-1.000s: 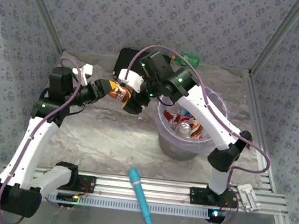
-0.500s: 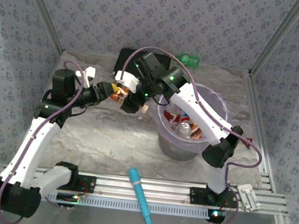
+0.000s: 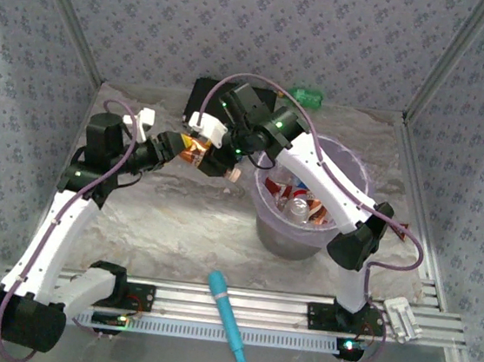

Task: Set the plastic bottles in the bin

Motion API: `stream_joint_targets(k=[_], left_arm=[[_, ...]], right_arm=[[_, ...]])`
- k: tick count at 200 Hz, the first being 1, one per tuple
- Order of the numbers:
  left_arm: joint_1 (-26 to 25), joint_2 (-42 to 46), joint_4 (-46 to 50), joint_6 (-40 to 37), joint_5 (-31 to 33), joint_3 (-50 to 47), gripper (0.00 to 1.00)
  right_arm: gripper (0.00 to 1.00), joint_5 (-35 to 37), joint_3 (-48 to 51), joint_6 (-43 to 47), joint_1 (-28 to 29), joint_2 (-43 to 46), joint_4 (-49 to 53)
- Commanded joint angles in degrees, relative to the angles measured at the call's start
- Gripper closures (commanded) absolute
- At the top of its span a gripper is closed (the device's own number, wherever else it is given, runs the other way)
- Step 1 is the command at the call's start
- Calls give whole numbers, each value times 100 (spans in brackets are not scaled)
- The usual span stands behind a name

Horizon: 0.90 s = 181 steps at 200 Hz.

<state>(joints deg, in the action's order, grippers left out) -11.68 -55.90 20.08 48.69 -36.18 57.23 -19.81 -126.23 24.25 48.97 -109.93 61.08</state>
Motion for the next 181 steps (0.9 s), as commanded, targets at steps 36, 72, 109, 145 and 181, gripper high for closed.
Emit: stream_joint_targets(k=[36,72,109,145,181], left_arm=[[-45,224,-593,136,228,-160,21],[-52,533,-496,-94,644,-78,9],[-62,1033,-360,-408,1429,-123,10],[-181,776,-274,-706,1587,-151,14],[-544,119,-289,-945,1834,-37,16]], right_arm=[[54,-377,-36,-174,-38,28,-210],[55,-138,-129,-683,-279,428,-381],[55,720,128,-1671,-642,1162,-422],[55,1429,1005,-2708,-1203,2144,-228],[56,1348,2119,-3365,-1967,3040,-152]])
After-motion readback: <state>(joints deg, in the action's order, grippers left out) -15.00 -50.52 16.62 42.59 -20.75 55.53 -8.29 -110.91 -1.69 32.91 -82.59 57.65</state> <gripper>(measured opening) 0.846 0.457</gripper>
